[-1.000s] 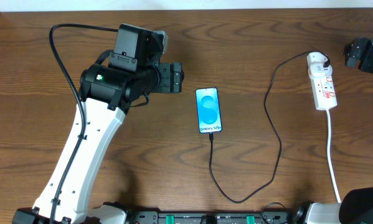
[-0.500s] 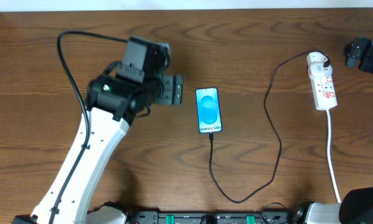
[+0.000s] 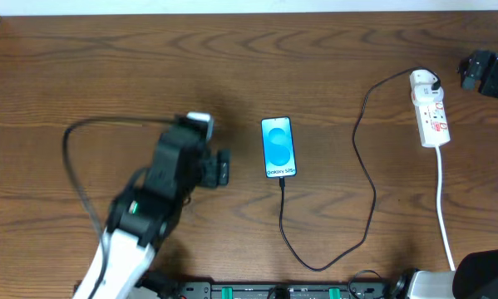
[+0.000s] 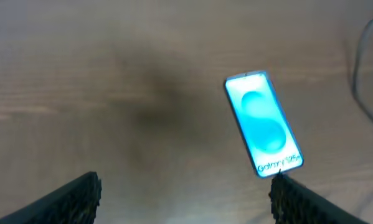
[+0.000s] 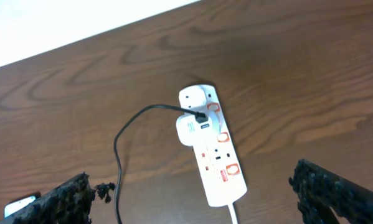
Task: Plug charger to phone and switch on socket
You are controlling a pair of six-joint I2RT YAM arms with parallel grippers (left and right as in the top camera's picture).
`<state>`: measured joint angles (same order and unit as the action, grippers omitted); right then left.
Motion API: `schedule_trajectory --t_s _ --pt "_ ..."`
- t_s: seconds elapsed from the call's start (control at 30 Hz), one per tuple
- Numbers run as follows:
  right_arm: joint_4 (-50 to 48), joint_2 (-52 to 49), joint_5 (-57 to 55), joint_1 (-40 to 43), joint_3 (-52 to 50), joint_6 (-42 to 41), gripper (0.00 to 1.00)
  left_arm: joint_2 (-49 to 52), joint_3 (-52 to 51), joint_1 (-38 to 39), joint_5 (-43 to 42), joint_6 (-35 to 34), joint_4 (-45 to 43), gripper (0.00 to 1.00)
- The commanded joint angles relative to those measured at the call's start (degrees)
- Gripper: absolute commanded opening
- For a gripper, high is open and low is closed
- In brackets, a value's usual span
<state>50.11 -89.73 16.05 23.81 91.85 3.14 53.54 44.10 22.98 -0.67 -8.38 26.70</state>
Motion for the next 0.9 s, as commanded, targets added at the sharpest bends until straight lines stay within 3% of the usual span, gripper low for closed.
schedule_trajectory --t_s 0.0,0.43,0.7,0.87 --pt "0.09 0.26 0.11 0.11 0.07 -0.52 0.99 -9.7 -8.48 -0.81 1.57 3.41 -5.79 0.87" --pt "0.09 0.26 0.11 0.11 0.07 -0.52 0.99 -39.82 -33.55 -15.91 -0.22 3.45 -27.98 0.87" --pt "0.09 0.26 0.11 0.11 0.07 -0.52 0.99 -53.55 -43.5 -21.42 -0.2 3.5 -29.86 0.87" --pt "0.11 0.26 0.11 0.11 0.07 -0.52 0.99 -53.27 -43.87 -23.45 -0.31 3.67 -25.9 0.87"
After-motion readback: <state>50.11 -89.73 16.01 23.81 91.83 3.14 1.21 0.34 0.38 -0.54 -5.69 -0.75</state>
